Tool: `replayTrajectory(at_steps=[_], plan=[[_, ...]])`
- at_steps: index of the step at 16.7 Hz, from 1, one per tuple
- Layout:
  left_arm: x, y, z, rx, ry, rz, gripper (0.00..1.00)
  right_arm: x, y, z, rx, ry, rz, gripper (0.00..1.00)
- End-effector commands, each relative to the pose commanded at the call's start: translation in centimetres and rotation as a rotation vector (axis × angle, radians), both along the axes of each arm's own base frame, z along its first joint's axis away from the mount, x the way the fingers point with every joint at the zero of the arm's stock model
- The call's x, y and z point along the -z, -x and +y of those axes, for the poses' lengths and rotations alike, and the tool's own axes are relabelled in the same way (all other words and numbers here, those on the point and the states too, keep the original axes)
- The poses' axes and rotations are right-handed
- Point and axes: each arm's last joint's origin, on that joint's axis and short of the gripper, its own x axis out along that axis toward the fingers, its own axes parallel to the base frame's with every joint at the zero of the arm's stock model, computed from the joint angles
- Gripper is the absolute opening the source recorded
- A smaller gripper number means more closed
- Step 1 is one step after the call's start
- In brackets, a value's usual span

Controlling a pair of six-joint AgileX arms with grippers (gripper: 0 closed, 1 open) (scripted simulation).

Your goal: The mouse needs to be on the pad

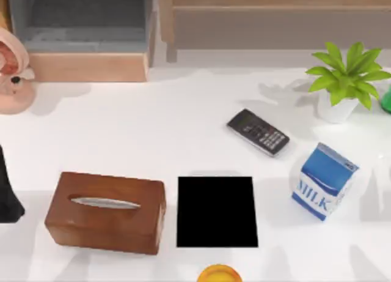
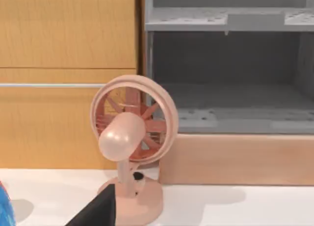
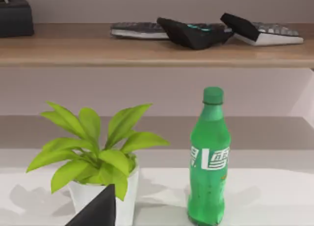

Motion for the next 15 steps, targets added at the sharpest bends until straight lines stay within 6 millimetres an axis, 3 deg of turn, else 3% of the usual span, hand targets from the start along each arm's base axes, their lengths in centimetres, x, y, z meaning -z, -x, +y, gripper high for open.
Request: replayTrajectory(at_steps=[4,9,12,15], plan=[[0.0,0.0,0.0,0.000,0.000,0.000,1.00,-0.6,0.0,0.0,-0.003,0.010,0.024,1.00],[0.0,0.0,0.0,0.000,0.000,0.000,1.00,-4.3,-1.1,0.0,-0.006,0.077,0.244,1.00],[0.0,0.0,0.0,0.000,0.000,0.000,1.00,-6.4,-3.5,-0.2,-0.020,0.128,0.497,1.00],[0.0,0.0,0.0,0.000,0.000,0.000,1.00,-7.2,-7.5,-0.4,-0.058,0.175,0.799,1.00]])
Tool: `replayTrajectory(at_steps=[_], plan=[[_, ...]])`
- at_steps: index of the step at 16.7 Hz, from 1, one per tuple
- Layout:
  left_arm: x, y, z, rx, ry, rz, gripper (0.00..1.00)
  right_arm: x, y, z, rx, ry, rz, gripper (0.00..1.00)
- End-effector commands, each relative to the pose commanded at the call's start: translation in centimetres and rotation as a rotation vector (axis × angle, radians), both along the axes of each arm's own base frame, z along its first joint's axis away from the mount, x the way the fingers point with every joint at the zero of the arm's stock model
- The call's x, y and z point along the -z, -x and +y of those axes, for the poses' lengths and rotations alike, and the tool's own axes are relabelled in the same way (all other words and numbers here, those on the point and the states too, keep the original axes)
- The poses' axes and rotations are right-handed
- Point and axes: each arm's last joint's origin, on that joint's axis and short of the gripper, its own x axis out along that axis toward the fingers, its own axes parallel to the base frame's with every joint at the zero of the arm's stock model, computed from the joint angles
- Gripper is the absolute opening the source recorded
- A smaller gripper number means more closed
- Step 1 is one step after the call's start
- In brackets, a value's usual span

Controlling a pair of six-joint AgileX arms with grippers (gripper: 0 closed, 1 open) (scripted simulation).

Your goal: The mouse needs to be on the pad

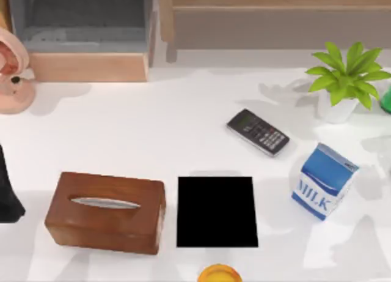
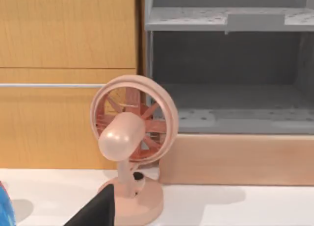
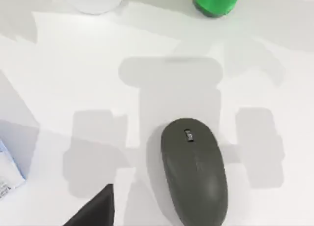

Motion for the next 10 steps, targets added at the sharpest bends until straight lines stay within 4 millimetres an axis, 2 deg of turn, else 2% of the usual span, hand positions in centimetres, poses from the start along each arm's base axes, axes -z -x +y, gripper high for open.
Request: replayTrajectory(at_steps=[5,10], plan=[[0.0,0.0,0.0,0.000,0.000,0.000,1.00,1.1,-7.2,-0.5,-0.071,0.035,0.449,1.00],[0.0,0.0,0.0,0.000,0.000,0.000,1.00,2.6,-12.5,-1.1,-0.128,0.040,0.697,1.00]])
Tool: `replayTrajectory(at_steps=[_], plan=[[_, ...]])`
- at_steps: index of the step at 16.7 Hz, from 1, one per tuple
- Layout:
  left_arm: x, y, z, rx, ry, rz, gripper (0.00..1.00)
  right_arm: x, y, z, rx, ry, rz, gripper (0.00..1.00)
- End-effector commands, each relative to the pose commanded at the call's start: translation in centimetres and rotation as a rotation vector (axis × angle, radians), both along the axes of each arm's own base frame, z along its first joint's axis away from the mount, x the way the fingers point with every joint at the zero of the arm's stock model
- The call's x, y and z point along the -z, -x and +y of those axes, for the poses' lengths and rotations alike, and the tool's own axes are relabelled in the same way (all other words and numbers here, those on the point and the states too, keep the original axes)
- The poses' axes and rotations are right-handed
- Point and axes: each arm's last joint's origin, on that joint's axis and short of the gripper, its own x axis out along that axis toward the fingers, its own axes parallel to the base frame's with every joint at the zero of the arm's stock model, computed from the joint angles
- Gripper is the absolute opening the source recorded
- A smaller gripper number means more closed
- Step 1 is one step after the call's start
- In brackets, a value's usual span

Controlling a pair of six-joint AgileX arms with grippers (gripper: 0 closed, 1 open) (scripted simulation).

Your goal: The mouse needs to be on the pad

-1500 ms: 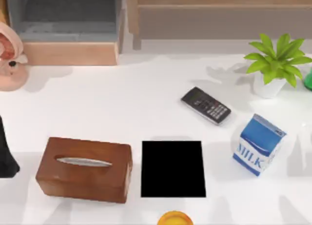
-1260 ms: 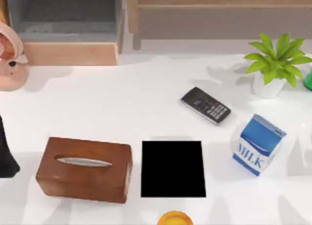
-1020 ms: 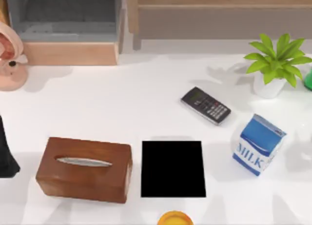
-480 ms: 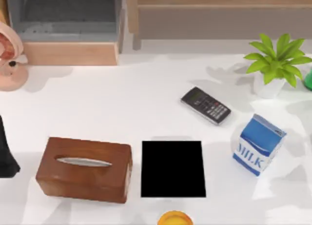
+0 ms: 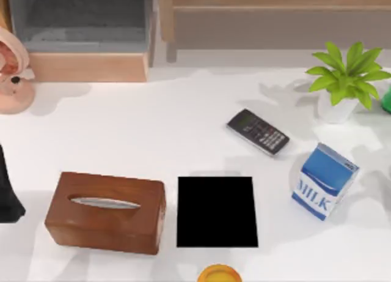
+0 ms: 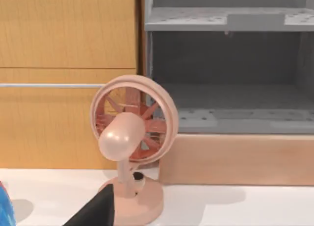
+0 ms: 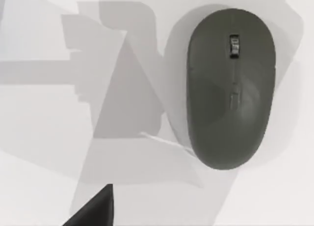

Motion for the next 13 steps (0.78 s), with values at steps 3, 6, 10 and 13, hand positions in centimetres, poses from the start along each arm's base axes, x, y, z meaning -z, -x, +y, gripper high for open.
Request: replayTrajectory(at_steps=[3,6,10,13], plan=[[0.0,0.0,0.0,0.000,0.000,0.000,1.00,0.7,-1.7,-0.2,-0.016,-0.003,0.065,1.00],[0.0,0.0,0.0,0.000,0.000,0.000,1.00,0.8,-2.0,-0.3,-0.019,-0.003,0.073,1.00],[0.0,0.0,0.0,0.000,0.000,0.000,1.00,0.8,-1.9,-0.1,-0.023,-0.003,0.069,1.00],[0.0,0.0,0.0,0.000,0.000,0.000,1.00,2.5,-1.4,-0.3,-0.021,-0.003,0.069,1.00]])
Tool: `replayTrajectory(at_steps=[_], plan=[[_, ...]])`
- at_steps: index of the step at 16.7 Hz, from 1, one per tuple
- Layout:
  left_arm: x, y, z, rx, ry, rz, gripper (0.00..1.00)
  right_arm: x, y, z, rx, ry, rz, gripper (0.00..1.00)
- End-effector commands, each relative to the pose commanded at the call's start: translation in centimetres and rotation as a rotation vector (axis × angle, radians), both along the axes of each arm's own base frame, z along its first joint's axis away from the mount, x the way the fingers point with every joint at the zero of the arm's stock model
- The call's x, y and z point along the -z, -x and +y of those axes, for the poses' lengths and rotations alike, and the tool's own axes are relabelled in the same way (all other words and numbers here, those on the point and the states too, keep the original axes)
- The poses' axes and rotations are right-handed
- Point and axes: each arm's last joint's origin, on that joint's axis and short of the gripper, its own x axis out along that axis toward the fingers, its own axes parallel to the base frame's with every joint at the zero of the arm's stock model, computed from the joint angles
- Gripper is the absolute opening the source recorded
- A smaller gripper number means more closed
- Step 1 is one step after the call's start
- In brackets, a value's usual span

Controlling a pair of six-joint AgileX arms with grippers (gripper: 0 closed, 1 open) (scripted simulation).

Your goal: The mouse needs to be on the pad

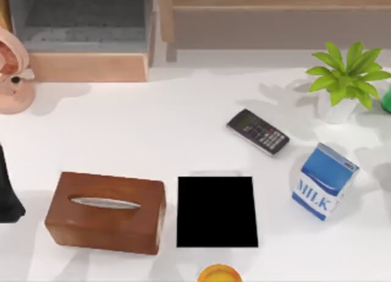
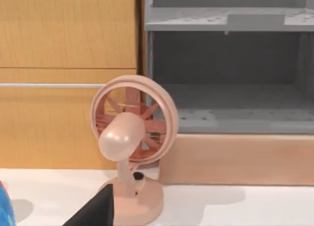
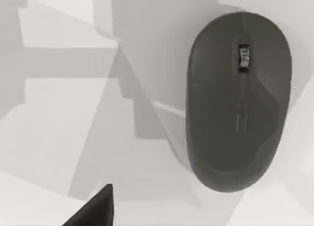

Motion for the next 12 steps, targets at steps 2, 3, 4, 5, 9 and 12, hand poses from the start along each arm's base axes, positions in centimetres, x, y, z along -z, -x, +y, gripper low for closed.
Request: replayTrajectory(at_steps=[2,3,4,5,9,12], plan=[[0.0,0.0,0.0,0.000,0.000,0.000,1.00,2.1,0.5,-0.1,0.000,0.000,-0.001,1.00],[0.0,0.0,0.0,0.000,0.000,0.000,1.00,3.2,0.8,-0.1,0.000,0.000,0.001,1.00],[0.0,0.0,0.0,0.000,0.000,0.000,1.00,4.3,0.9,-0.1,0.000,0.000,0.002,1.00],[0.0,0.0,0.0,0.000,0.000,0.000,1.00,5.4,0.8,-0.1,0.000,0.000,0.003,1.00],[0.0,0.0,0.0,0.000,0.000,0.000,1.00,8.1,-0.2,0.1,0.002,-0.001,0.008,1.00],[0.0,0.0,0.0,0.000,0.000,0.000,1.00,8.3,-0.5,0.1,0.002,0.000,0.004,1.00]])
